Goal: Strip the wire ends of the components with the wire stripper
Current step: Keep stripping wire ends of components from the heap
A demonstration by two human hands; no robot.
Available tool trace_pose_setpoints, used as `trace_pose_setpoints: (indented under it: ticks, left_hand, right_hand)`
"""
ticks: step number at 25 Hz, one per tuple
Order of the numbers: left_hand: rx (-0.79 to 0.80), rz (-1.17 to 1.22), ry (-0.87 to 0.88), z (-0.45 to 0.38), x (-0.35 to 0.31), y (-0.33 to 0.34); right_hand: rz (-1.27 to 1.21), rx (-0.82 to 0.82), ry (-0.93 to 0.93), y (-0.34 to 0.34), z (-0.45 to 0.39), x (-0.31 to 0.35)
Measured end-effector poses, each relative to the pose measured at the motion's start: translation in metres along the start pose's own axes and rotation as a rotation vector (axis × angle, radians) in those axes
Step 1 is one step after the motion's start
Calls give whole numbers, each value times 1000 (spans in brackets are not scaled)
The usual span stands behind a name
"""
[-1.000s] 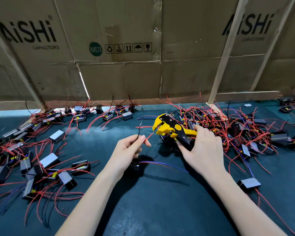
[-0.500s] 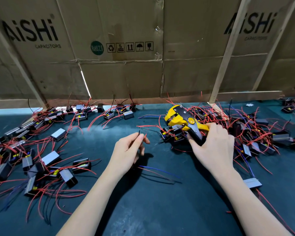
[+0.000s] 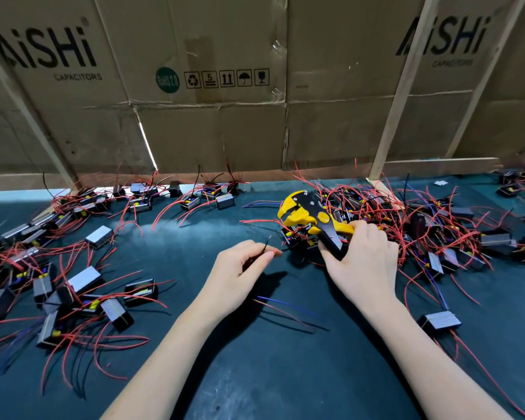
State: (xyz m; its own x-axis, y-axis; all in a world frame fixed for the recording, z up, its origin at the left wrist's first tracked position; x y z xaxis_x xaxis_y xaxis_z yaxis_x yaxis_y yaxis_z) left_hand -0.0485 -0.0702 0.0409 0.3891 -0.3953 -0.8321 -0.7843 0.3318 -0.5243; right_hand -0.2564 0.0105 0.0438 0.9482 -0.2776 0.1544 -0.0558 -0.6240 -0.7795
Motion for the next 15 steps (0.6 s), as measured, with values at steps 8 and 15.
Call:
trace_pose_setpoints:
  ticks: [8,15]
  left_hand:
    - [3,147,-85,0,7,2]
    - [86,193,-81,-1,7,12]
  right_hand:
    - [98,-4,-101,0,0,13]
    - [144,-34,-224,-9,-2,28]
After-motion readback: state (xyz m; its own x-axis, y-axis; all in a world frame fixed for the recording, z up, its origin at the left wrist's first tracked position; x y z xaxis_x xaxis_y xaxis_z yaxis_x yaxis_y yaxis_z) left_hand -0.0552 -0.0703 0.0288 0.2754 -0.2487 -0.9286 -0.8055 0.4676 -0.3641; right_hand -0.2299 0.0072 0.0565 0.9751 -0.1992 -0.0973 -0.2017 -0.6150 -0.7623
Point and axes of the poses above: each hand's wrist, its own z-axis away from the middle knuckle, its own y-axis out of the palm, x = y × z, the point moved 9 cm from there along -z, towards the middle knuckle, and after that the axes turned 15 degrees about -y, right-handed, at the moved point
